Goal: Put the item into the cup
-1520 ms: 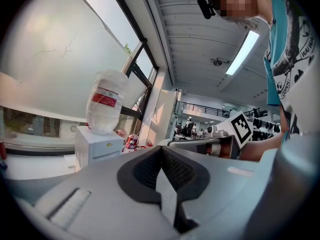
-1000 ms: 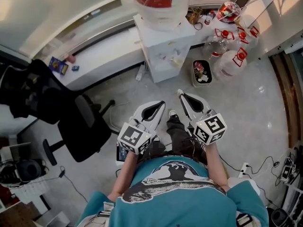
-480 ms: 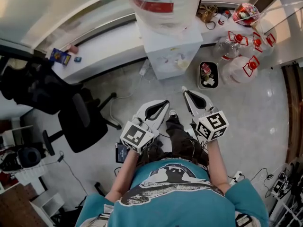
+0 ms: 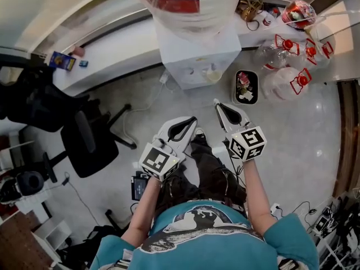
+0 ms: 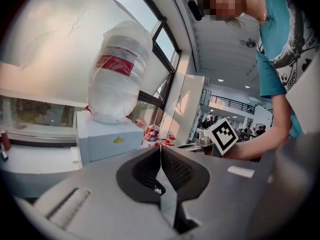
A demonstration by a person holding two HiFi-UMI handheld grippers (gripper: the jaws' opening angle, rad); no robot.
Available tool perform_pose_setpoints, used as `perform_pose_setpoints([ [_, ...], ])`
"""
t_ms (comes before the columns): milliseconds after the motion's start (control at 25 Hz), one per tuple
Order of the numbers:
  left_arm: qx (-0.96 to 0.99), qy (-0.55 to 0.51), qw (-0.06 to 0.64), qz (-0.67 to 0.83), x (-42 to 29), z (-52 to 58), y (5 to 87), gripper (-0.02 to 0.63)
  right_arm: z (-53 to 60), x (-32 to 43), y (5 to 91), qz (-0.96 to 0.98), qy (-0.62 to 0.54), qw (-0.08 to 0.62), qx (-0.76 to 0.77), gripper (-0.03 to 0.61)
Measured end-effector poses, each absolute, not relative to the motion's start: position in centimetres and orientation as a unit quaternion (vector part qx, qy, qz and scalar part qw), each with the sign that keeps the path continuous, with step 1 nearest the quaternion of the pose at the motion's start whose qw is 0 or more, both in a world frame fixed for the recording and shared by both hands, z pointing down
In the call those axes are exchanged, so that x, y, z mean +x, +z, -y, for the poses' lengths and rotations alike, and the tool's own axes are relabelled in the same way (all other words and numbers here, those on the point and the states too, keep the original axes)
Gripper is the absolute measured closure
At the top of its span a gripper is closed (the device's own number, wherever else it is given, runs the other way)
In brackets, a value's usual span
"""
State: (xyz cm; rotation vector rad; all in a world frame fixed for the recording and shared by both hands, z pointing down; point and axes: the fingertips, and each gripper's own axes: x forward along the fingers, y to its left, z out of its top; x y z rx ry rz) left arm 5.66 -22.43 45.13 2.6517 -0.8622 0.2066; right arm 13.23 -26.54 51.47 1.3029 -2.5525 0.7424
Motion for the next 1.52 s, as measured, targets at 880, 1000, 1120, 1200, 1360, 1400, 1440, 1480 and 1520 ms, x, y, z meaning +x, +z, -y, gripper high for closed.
perform_pose_setpoints([
  [880, 0.919, 0.103, 0.204, 0.320, 7.1, 25.4, 54.6, 0.607, 37.8, 16.7, 70.6, 0.830, 0.256, 0.205, 0.452, 0.575],
  [1000, 0.917, 0.107, 0.206, 0.325, 6.6, 25.3, 55.1, 0.607, 39.1, 16.8, 72.5, 0.824, 0.243, 0.229, 0.457, 0.575],
  [1120, 0.915, 0.111, 0.208, 0.327, 6.2, 25.0, 55.5, 0.607, 40.2, 16.7, 74.1, 0.821, 0.226, 0.261, 0.455, 0.575],
  [1200, 0.910, 0.113, 0.221, 0.333, 5.9, 24.7, 56.1, 0.608, 40.9, 16.7, 75.2, 0.819, 0.217, 0.280, 0.451, 0.575],
  [1360, 0.907, 0.116, 0.228, 0.336, 5.8, 24.5, 56.6, 0.611, 42.0, 17.2, 76.8, 0.813, 0.199, 0.314, 0.448, 0.575],
  [1400, 0.906, 0.116, 0.228, 0.336, 5.7, 24.5, 56.6, 0.612, 42.2, 17.3, 77.1, 0.812, 0.192, 0.323, 0.447, 0.575],
  [1440, 0.906, 0.114, 0.229, 0.337, 5.7, 24.6, 56.5, 0.612, 42.4, 17.3, 77.4, 0.811, 0.184, 0.333, 0.444, 0.575],
  [1480, 0.906, 0.113, 0.230, 0.338, 5.7, 24.6, 56.5, 0.612, 42.5, 17.3, 77.7, 0.811, 0.177, 0.343, 0.439, 0.575],
  [1520, 0.905, 0.113, 0.231, 0.339, 5.6, 24.6, 56.6, 0.612, 42.6, 17.1, 78.0, 0.812, 0.170, 0.352, 0.433, 0.575],
])
